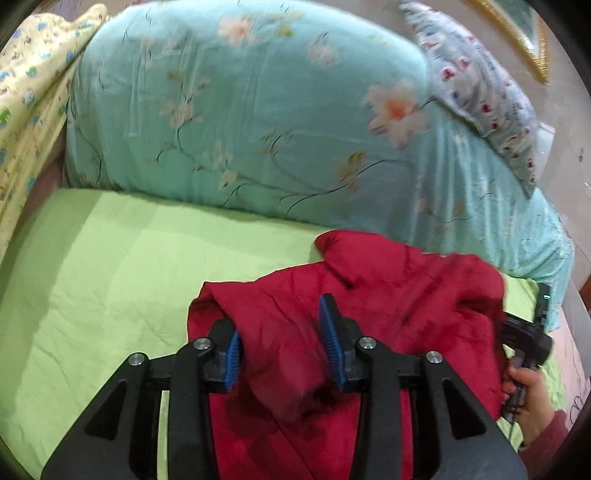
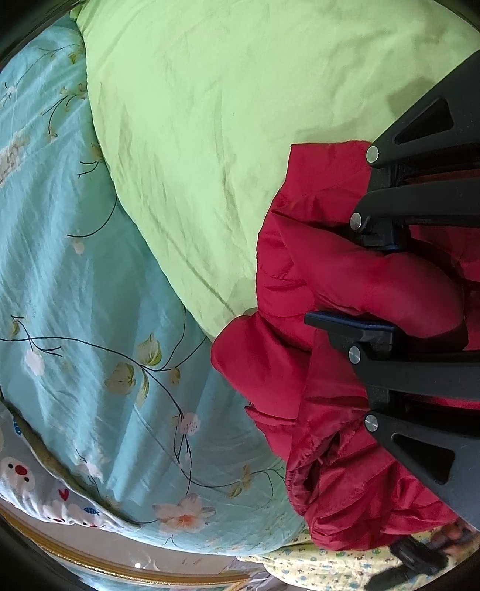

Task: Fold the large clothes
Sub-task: 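Lower the hem onto the coat and open the left gripper, then open the right gripper and release the folded hem onto the coat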

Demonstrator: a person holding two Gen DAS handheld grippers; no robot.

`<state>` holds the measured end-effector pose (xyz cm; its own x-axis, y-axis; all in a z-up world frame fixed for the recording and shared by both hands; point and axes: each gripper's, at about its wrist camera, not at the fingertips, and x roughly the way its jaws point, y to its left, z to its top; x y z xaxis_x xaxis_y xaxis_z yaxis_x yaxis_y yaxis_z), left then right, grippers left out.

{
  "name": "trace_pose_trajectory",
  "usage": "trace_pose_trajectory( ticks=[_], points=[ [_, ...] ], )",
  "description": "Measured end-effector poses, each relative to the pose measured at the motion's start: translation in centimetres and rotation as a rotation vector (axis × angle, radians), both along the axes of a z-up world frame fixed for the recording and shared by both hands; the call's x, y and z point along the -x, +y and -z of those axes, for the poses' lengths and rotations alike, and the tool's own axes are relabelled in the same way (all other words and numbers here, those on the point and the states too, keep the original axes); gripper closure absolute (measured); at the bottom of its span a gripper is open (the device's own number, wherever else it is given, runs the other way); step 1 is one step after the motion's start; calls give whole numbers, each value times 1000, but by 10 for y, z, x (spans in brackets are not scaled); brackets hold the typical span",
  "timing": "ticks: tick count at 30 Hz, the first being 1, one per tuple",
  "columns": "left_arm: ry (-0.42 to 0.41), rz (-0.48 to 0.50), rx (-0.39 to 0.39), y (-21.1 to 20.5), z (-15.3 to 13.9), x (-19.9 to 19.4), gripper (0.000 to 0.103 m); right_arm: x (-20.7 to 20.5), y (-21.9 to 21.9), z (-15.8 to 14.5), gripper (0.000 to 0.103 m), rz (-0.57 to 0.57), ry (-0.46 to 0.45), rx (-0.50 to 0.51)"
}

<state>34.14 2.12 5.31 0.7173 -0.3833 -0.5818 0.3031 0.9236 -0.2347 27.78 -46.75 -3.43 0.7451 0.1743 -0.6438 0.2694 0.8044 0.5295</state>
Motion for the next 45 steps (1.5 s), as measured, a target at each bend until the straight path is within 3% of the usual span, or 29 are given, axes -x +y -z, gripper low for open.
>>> trace_pose_trajectory(
  ticks=[11,13,21,23,25,31,33,36,39,42,45],
  points=[
    [-100,-14,79,6,-21,45,67,-5,0,2,79,7,4,4],
    [-113,20,78,1,-25,49,67,-4,0,2,79,13,3,6],
    [-4,214,-113,-81,25,30,67,-4,2,3,78,25,9,10],
    [12,186,-227,-99,45,22,67,-3,1,0,77,26,13,0],
    [31,152,-279,-103,60,12,67,-1,-2,-5,75,25,10,-10],
    [49,111,-292,-104,70,-2,66,21,-9,-45,60,5,-30,-28],
    [40,103,-305,-107,70,-1,66,32,-6,-61,56,8,-44,9],
    [47,96,-293,-107,71,-6,66,55,7,-86,40,23,-100,104],
    [55,88,-291,-107,70,-7,66,64,41,-95,38,-91,-131,203],
    [54,91,-302,-106,67,-5,66,49,89,-80,38,-292,-69,301],
    [50,81,-312,-99,66,-11,65,27,114,-53,40,-364,20,364]
  ],
)
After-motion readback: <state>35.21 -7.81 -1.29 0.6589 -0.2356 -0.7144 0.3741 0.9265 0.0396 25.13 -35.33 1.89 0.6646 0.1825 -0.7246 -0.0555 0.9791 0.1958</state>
